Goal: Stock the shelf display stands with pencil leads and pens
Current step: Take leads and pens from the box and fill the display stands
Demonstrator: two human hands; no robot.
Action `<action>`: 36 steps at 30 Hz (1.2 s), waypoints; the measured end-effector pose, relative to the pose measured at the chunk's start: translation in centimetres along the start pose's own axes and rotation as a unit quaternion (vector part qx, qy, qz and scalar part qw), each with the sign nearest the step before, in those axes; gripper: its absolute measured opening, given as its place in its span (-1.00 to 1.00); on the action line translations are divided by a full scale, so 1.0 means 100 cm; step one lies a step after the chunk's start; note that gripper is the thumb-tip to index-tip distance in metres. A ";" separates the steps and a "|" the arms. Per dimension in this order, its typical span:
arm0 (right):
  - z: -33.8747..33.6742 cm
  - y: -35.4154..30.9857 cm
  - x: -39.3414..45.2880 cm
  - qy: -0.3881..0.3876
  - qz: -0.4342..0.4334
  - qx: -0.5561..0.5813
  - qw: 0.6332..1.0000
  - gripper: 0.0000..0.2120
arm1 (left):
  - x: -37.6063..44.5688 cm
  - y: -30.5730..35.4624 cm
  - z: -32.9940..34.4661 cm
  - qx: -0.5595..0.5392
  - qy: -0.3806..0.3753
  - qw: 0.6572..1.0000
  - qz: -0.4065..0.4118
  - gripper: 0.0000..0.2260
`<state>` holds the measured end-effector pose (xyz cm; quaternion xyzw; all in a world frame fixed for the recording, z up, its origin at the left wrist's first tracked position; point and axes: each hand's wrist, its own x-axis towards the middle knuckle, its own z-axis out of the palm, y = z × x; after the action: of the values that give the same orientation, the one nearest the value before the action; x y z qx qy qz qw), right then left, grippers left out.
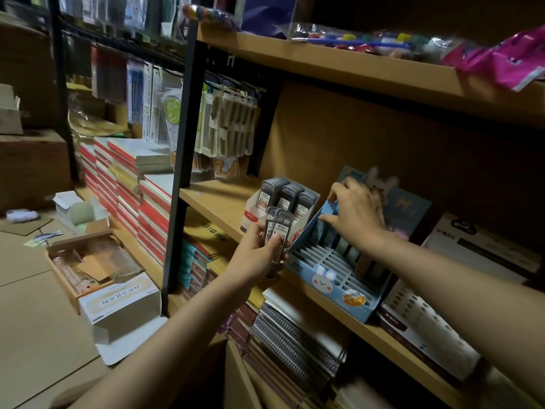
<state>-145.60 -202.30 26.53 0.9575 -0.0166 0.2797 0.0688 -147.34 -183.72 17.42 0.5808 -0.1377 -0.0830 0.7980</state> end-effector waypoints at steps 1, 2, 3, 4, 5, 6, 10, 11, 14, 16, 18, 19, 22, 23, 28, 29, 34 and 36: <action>-0.003 0.000 0.000 0.004 0.003 0.000 1.000 -0.70 | -0.001 0.001 0.000 -0.001 -0.003 1.000 0.000 -0.85; -0.005 0.000 0.001 0.010 0.002 0.004 1.000 -0.71 | -0.002 0.002 -0.001 -0.002 -0.006 1.000 0.001 -0.83; -0.009 0.000 0.001 0.019 -0.005 0.023 1.000 -0.69 | -0.003 0.003 -0.002 -0.004 -0.010 1.000 0.002 -0.81; -0.013 -0.001 0.000 0.027 -0.014 0.065 0.997 -0.69 | -0.005 0.004 -0.003 -0.005 -0.019 1.000 0.002 -0.80; -0.019 -0.003 0.000 0.030 -0.025 0.127 0.991 -0.70 | -0.007 0.005 -0.004 -0.003 -0.032 0.999 0.002 -0.80; -0.024 -0.006 -0.001 0.023 -0.038 0.189 0.981 -0.71 | -0.008 0.006 -0.005 0.001 -0.045 0.999 0.001 -0.80; -0.039 -0.024 -0.010 -0.115 -0.094 0.281 0.948 -0.67 | -0.012 0.010 -0.007 0.058 -0.073 0.995 0.025 -0.82; -0.039 -0.028 -0.013 -0.133 -0.105 0.290 0.942 -0.66 | -0.012 0.011 -0.007 0.074 -0.074 0.994 0.036 -0.83; -0.039 -0.035 -0.017 -0.131 -0.120 0.298 0.938 -0.70 | -0.011 0.014 -0.005 0.101 -0.079 0.990 0.057 -0.83; -0.039 -0.036 -0.017 -0.134 -0.113 0.306 0.936 -0.73 | -0.011 0.015 -0.005 0.116 -0.088 0.987 0.060 -0.82; -0.041 -0.037 -0.016 -0.148 -0.100 0.313 0.933 -0.76 | -0.010 0.014 -0.007 0.129 -0.093 0.986 0.054 -0.79; -0.042 -0.037 -0.014 -0.152 -0.094 0.308 0.935 -0.78 | -0.010 0.014 -0.007 0.133 -0.090 0.986 0.051 -0.78; -0.050 -0.034 0.002 -0.147 -0.054 0.307 0.939 -0.82 | -0.005 0.014 -0.009 0.213 -0.028 0.974 0.079 -0.71; -0.053 -0.031 0.010 -0.139 -0.029 0.317 0.938 -0.81 | -0.002 0.013 -0.012 0.273 0.002 0.958 0.092 -0.65; -0.052 -0.025 0.043 -0.060 0.044 0.299 0.951 -0.79 | 0.004 0.007 -0.023 0.467 0.011 0.872 0.148 -0.49; -0.048 -0.027 0.047 -0.054 0.049 0.291 0.954 -0.80 | 0.006 0.005 -0.024 0.489 0.001 0.859 0.153 -0.48; -0.021 -0.034 0.061 -0.053 0.066 0.254 0.964 -0.82 | 0.019 -0.009 -0.027 0.537 -0.011 0.827 0.167 -0.45; -0.012 -0.035 0.063 -0.054 0.071 0.250 0.964 -0.82 | 0.023 -0.013 -0.029 0.554 -0.002 0.811 0.187 -0.46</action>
<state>-140.70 -198.59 30.51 0.9542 -0.0181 0.2272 -0.1936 -144.18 -182.16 15.59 0.8876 -0.2680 0.1567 0.3404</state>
